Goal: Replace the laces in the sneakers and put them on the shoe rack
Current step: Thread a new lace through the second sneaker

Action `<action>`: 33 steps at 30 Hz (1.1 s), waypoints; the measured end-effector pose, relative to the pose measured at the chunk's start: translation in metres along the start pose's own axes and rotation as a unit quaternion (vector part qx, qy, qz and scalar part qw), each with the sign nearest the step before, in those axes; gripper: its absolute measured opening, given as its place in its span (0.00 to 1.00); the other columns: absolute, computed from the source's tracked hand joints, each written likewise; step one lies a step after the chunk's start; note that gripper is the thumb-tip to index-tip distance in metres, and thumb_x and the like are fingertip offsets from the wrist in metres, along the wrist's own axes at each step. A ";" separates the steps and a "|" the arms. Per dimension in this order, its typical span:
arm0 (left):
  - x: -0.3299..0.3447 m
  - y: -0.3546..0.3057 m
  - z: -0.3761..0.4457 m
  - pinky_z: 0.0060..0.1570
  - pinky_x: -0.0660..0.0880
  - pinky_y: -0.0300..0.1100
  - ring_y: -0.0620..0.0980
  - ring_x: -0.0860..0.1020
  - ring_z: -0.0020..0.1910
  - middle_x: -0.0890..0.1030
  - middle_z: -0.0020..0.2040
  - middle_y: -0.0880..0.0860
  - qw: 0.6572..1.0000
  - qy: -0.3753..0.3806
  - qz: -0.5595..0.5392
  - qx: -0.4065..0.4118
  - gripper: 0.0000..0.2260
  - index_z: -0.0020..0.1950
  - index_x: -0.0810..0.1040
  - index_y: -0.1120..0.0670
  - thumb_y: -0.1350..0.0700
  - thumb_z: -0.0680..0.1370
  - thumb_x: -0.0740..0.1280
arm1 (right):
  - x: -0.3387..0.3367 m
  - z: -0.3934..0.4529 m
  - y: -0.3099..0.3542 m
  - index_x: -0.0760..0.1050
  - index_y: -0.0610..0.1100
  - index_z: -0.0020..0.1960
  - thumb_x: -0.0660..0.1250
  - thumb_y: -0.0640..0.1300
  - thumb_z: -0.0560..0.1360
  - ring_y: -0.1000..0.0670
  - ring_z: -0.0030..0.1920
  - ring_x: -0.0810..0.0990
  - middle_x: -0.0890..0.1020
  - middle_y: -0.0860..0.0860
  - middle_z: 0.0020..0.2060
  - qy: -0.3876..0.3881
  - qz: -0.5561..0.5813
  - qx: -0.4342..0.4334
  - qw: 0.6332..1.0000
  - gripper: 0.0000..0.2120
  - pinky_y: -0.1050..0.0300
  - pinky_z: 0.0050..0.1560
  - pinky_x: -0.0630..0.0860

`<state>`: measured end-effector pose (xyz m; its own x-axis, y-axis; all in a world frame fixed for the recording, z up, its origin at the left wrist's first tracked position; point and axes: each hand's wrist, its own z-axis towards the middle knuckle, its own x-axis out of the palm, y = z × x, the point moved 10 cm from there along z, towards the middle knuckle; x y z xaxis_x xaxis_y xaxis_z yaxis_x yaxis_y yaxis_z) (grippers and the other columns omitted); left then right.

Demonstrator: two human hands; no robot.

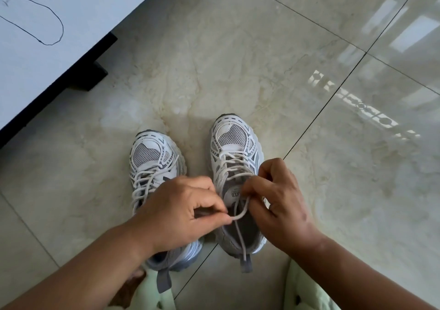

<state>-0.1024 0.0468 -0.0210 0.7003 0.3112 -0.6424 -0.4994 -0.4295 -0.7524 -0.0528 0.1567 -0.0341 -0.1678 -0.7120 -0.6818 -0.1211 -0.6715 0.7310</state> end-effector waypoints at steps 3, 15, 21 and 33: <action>-0.003 -0.007 0.008 0.38 0.65 0.40 0.44 0.70 0.36 0.71 0.36 0.47 0.993 -0.058 0.101 0.011 0.15 0.33 0.80 0.53 0.46 0.74 0.65 | 0.001 -0.003 -0.001 0.75 0.47 0.34 0.62 0.48 0.66 0.52 0.43 0.69 0.70 0.53 0.45 0.008 -0.014 -0.003 1.000 0.07 0.51 0.45 0.68; 0.002 -0.008 0.019 0.56 0.58 0.48 0.51 0.70 0.55 0.78 0.56 0.48 0.961 -0.138 0.219 -0.095 0.09 0.33 0.77 0.51 0.48 0.70 0.64 | 0.008 -0.010 -0.006 0.74 0.43 0.36 0.67 0.32 0.60 0.50 0.43 0.69 0.73 0.48 0.48 0.009 0.004 -0.029 1.000 0.08 0.59 0.42 0.68; -0.049 0.013 0.004 0.49 0.68 0.36 0.42 0.76 0.44 0.80 0.42 0.44 0.958 -0.240 -0.047 -0.151 0.15 0.26 0.72 0.51 0.44 0.68 0.65 | 0.011 -0.011 -0.005 0.74 0.46 0.37 0.64 0.38 0.65 0.52 0.44 0.68 0.72 0.50 0.48 0.021 -0.025 -0.022 0.999 0.04 0.64 0.42 0.64; -0.026 0.034 0.006 0.41 0.73 0.41 0.48 0.76 0.38 0.79 0.35 0.47 0.988 -0.087 -0.101 -0.073 0.09 0.38 0.78 0.49 0.45 0.69 0.70 | 0.009 -0.011 -0.009 0.78 0.44 0.40 0.59 0.44 0.68 0.49 0.45 0.72 0.74 0.49 0.47 0.015 -0.050 0.007 0.999 0.10 0.66 0.39 0.65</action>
<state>-0.1408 0.0294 -0.0313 0.6731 0.5384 -0.5069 -0.2711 -0.4581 -0.8465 -0.0425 0.1537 -0.0471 -0.1249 -0.6468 -0.7523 -0.1495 -0.7373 0.6588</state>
